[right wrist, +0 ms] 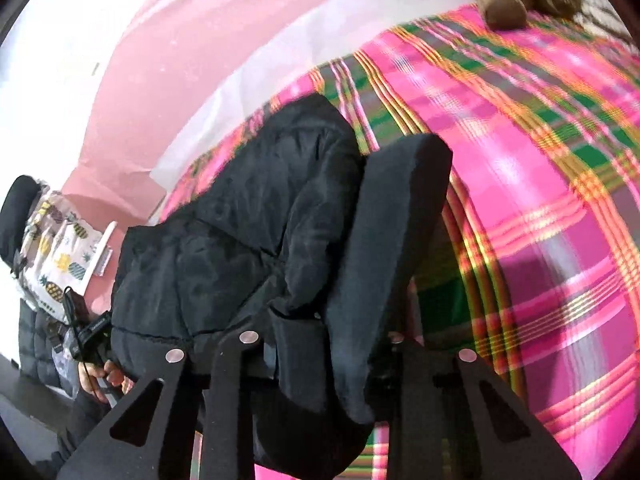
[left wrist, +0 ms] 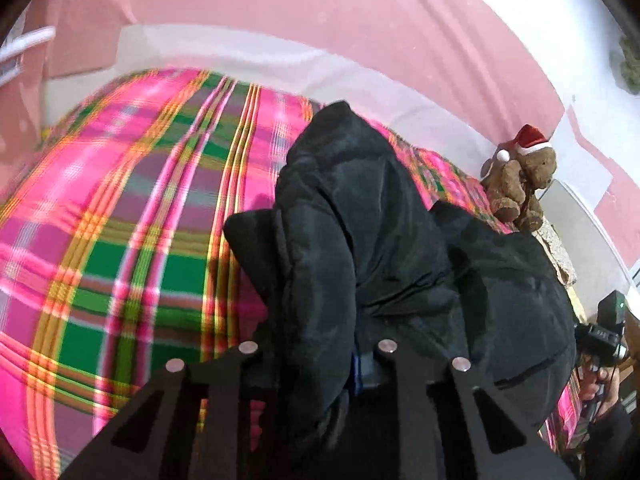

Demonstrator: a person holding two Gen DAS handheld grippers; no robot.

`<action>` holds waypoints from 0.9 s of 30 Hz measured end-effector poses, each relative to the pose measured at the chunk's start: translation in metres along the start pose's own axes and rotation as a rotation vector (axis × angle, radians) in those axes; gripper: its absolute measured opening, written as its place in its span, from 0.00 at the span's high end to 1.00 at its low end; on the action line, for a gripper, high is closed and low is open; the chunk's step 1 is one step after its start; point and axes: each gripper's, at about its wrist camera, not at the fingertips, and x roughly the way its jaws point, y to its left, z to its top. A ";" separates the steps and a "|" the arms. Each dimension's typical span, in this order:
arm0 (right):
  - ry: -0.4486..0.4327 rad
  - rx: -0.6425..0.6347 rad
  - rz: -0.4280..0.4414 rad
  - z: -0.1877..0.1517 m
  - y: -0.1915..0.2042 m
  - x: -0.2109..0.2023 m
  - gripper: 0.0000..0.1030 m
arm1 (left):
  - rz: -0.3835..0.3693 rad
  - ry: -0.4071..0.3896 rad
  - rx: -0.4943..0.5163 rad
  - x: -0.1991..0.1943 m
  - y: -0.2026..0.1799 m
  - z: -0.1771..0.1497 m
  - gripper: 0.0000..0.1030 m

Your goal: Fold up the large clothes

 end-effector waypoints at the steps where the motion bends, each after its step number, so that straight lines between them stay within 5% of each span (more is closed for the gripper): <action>1: -0.003 -0.006 0.002 0.003 0.004 -0.001 0.76 | 0.000 -0.010 0.009 -0.006 -0.003 0.004 0.78; 14: -0.062 -0.097 0.065 0.027 0.068 -0.010 0.76 | 0.046 -0.116 0.059 -0.072 0.002 0.047 0.78; 27: -0.011 -0.142 0.115 0.043 0.122 0.091 0.75 | 0.177 -0.103 0.009 -0.057 0.099 0.072 0.77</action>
